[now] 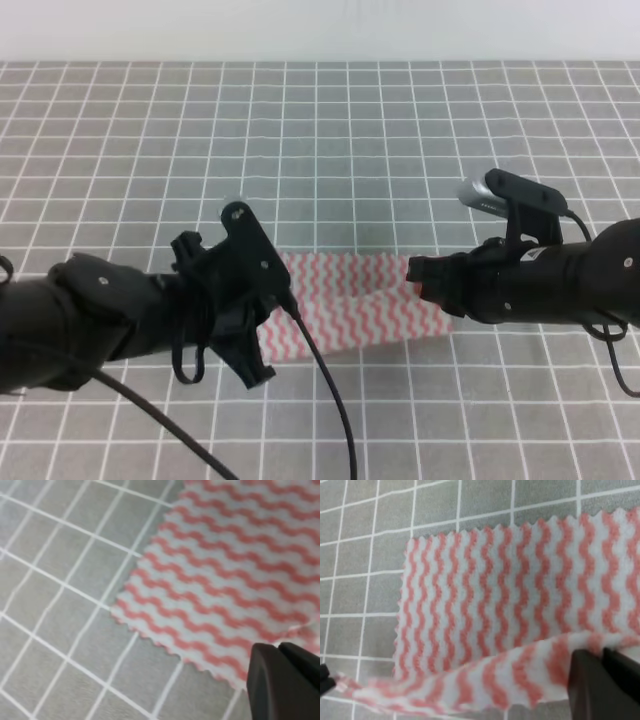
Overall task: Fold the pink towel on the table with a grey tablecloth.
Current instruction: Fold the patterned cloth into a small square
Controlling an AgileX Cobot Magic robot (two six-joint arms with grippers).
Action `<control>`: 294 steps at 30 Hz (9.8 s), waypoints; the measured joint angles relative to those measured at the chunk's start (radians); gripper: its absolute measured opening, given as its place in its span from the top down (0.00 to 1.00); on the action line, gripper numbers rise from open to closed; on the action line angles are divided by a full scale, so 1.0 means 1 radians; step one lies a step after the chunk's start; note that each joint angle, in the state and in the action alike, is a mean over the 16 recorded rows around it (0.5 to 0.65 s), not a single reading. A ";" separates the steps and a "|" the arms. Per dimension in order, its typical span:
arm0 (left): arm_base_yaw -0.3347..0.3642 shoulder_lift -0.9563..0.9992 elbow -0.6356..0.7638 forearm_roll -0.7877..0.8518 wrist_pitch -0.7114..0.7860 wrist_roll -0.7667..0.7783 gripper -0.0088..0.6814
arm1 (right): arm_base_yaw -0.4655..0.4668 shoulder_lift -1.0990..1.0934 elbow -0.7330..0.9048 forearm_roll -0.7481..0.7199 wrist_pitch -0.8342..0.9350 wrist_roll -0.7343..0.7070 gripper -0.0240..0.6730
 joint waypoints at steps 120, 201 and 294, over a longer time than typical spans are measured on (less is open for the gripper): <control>0.230 0.400 -0.503 0.291 0.633 -0.741 0.69 | -0.042 0.105 -0.094 -0.008 0.046 -0.064 0.99; 0.239 0.463 -0.527 0.289 0.663 0.130 0.69 | -0.042 -0.003 -0.093 -0.006 0.109 -0.137 0.99; 0.191 0.468 -0.620 0.553 0.418 -0.375 0.99 | -0.061 0.177 -0.173 0.051 -0.010 -0.134 0.99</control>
